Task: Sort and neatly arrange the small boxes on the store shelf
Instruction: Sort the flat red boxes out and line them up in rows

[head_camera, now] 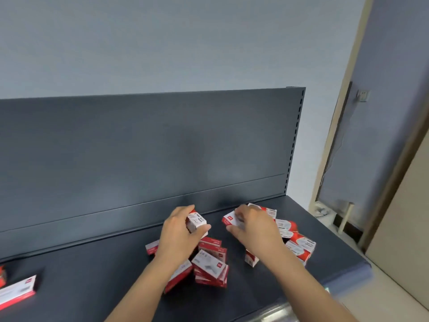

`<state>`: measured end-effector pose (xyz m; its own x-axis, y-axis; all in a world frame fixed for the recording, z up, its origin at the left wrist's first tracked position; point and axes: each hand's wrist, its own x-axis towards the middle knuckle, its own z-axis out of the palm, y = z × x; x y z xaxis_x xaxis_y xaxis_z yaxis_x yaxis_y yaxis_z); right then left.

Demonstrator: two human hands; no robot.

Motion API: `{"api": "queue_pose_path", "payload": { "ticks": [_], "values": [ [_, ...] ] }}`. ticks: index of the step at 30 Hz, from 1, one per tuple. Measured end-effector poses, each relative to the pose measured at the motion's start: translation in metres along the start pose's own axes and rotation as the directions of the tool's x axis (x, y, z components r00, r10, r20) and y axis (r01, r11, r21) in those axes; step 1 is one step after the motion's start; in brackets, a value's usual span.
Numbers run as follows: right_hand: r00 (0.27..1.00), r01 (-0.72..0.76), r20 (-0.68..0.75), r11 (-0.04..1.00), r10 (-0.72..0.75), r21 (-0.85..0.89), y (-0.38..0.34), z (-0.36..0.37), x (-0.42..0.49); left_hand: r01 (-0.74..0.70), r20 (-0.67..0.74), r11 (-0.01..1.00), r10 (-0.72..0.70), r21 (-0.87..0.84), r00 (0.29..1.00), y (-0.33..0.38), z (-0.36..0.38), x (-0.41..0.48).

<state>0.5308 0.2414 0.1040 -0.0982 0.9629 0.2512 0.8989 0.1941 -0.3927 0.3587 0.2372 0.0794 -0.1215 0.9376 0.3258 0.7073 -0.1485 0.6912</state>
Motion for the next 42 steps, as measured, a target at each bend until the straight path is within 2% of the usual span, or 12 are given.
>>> {"api": "queue_pose_path", "payload": {
  "ticks": [7,11,15,20,26,31,37,42],
  "values": [
    [0.989,-0.134,-0.059,0.991,0.133,-0.006,0.077,-0.023,0.004,-0.072,0.156,0.997,0.071,0.003,0.985,0.056,0.082,-0.006],
    [0.982,-0.179,-0.061,0.984,0.178,-0.002,0.099,-0.023,0.002,-0.1,0.235,0.995,0.099,-0.006,0.967,0.063,0.112,-0.009],
    [0.979,-0.194,-0.064,0.981,0.192,-0.018,0.11,-0.021,0.002,-0.173,0.337,0.983,0.143,0.061,0.931,0.06,0.126,-0.014],
    [0.984,-0.163,-0.076,0.987,0.162,-0.009,0.105,-0.018,0.008,-0.216,0.306,0.973,0.181,0.085,0.935,0.061,0.111,-0.011],
    [1.0,-0.012,-0.024,0.999,0.013,0.047,0.054,0.003,0.023,-0.19,0.14,0.952,0.16,0.24,0.977,0.03,0.05,0.003],
    [0.978,0.176,0.087,0.973,-0.19,0.151,-0.007,0.031,0.025,-0.176,0.175,0.957,0.137,0.229,0.975,-0.007,0.003,-0.003],
    [0.901,0.173,0.315,0.914,-0.297,0.367,-0.057,0.069,0.015,-0.17,0.184,0.962,0.131,0.214,0.974,-0.041,-0.034,-0.027],
    [0.864,0.205,0.351,0.888,-0.362,0.411,-0.062,0.1,0.006,-0.063,0.21,0.952,-0.001,0.299,0.978,-0.069,-0.041,-0.053]
  ]
}}
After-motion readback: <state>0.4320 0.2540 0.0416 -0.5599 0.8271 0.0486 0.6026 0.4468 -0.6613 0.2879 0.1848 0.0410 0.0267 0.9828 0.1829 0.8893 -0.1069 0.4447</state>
